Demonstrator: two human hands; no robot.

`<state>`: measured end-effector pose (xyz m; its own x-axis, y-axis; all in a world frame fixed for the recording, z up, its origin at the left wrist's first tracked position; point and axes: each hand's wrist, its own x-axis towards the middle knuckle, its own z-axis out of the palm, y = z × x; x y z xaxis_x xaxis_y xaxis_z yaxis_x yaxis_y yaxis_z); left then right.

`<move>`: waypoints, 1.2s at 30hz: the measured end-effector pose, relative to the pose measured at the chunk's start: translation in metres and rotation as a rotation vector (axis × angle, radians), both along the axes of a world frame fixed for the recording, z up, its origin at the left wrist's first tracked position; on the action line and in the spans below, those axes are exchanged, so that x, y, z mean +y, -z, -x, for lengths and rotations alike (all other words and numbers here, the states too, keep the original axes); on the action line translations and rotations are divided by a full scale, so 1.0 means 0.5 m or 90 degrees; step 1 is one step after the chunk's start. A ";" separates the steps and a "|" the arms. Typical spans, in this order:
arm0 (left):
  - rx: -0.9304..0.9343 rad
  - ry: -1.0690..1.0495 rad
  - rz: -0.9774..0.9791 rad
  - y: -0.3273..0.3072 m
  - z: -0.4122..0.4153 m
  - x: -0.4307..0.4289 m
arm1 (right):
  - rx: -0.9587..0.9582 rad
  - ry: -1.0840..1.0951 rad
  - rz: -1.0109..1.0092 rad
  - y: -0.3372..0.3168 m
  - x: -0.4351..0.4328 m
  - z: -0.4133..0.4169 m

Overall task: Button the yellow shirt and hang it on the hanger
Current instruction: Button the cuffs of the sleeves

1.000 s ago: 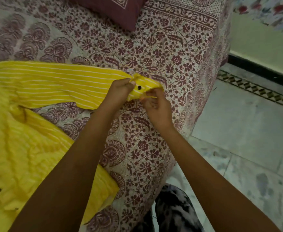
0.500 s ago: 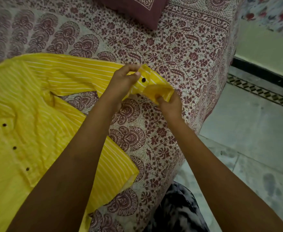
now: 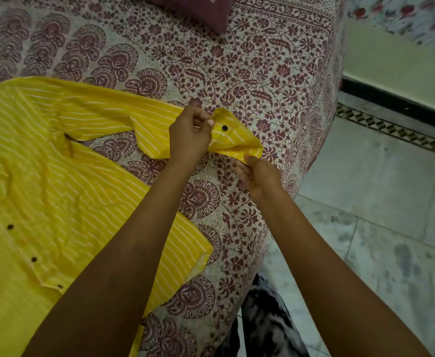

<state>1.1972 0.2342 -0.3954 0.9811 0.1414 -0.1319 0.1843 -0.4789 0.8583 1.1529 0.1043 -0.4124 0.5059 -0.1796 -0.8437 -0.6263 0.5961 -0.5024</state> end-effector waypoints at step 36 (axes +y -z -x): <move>0.028 0.074 -0.313 0.007 0.044 -0.010 | -0.149 -0.086 0.084 -0.002 0.020 0.022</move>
<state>1.1751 0.2290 -0.3987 0.9890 0.0881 -0.1190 0.1376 -0.8438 0.5188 1.1419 0.1143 -0.4114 0.7112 -0.1970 -0.6748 -0.5533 0.4351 -0.7103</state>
